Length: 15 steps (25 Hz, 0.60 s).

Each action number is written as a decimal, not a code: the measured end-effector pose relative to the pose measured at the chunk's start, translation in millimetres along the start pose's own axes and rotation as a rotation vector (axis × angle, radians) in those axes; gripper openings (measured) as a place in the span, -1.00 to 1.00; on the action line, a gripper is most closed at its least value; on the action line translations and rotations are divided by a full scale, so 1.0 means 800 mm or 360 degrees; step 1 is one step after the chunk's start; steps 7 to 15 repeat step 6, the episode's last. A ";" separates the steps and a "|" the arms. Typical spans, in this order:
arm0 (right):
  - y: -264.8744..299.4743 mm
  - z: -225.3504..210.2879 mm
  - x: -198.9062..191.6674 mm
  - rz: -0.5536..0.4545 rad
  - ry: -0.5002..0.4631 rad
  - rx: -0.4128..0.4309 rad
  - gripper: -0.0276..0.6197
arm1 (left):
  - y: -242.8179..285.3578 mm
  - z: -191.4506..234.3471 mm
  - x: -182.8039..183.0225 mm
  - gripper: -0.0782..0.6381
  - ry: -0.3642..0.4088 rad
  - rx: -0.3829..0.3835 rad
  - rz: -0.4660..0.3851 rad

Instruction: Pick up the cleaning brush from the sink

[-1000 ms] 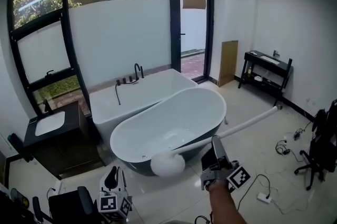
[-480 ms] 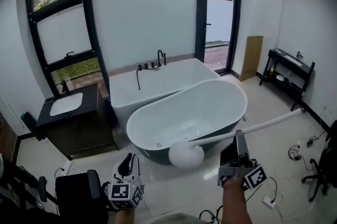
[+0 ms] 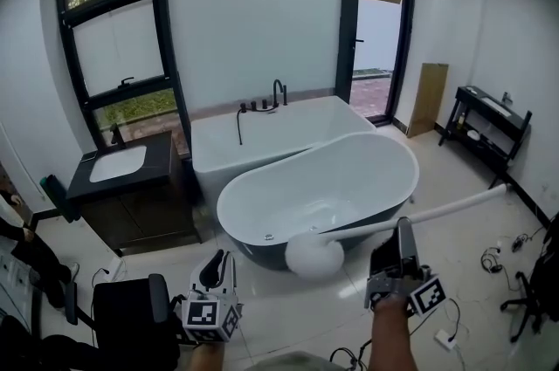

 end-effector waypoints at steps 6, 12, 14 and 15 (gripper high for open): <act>-0.015 0.004 0.006 0.0000 0.0002 -0.0012 -0.73 | -0.011 -0.009 -0.006 -0.63 0.0000 -0.0011 -0.0003; -0.015 0.004 0.006 0.0000 0.0002 -0.0012 -0.73 | -0.011 -0.009 -0.006 -0.63 0.0000 -0.0011 -0.0003; -0.015 0.004 0.006 0.0000 0.0002 -0.0012 -0.73 | -0.011 -0.009 -0.006 -0.63 0.0000 -0.0011 -0.0003; -0.015 0.004 0.006 0.0000 0.0002 -0.0012 -0.73 | -0.011 -0.009 -0.006 -0.63 0.0000 -0.0011 -0.0003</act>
Point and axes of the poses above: the fingertips, and each gripper's own axes: y forward along the fingers, z to its left, x out of its top, the point moved 4 cm from there along -y, backward along the fingers, and after that the axes turned 12 degrees about x, right-handed, at the moved point
